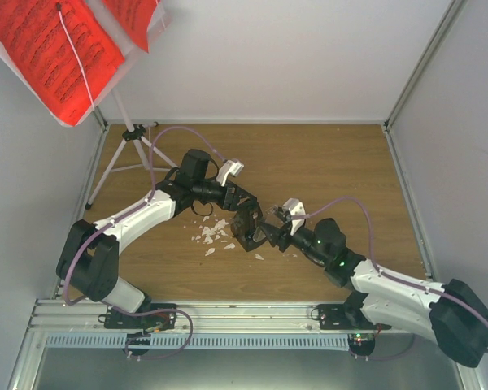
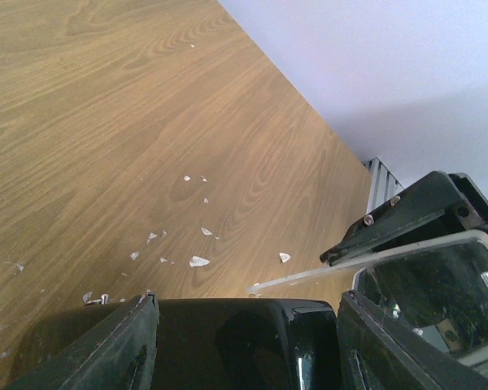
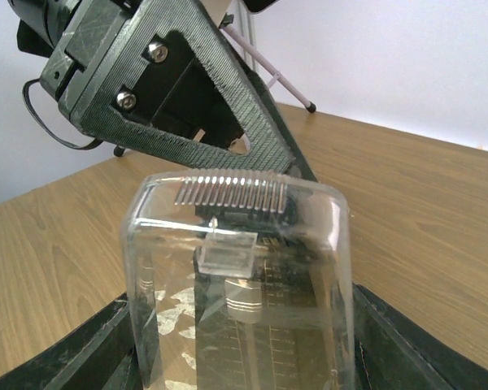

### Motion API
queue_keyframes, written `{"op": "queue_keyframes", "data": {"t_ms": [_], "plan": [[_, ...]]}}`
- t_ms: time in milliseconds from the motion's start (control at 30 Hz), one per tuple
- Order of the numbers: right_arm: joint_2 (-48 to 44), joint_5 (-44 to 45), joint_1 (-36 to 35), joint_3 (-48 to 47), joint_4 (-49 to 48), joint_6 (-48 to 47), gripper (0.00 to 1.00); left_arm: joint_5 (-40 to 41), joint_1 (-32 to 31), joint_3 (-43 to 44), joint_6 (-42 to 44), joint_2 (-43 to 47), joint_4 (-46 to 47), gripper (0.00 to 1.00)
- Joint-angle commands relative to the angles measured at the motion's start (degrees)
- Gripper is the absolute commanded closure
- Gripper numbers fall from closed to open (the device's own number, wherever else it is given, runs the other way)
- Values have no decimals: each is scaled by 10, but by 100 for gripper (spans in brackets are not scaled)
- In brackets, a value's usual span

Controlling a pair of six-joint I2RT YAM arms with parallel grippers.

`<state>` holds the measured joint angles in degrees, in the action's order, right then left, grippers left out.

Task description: Pack up the instrument practice props

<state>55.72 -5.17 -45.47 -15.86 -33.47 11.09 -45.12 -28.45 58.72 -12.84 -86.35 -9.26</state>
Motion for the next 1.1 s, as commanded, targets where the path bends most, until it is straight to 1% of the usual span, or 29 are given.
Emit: {"op": "queue_keyframes", "data": {"t_ms": [0,400,667,1067], "plan": [[25,39,-25,9,-76,-26,41,-2,3,11,12,-9,1,40],[110,51,-43,16,-168,-47,41,-1,3,12,16,-11,-4,42],[125,66,-43,22,-186,-64,41,-7,3,14,18,-14,-4,44],[167,54,-43,18,-238,-58,41,-9,3,14,19,-14,-5,45]]}}
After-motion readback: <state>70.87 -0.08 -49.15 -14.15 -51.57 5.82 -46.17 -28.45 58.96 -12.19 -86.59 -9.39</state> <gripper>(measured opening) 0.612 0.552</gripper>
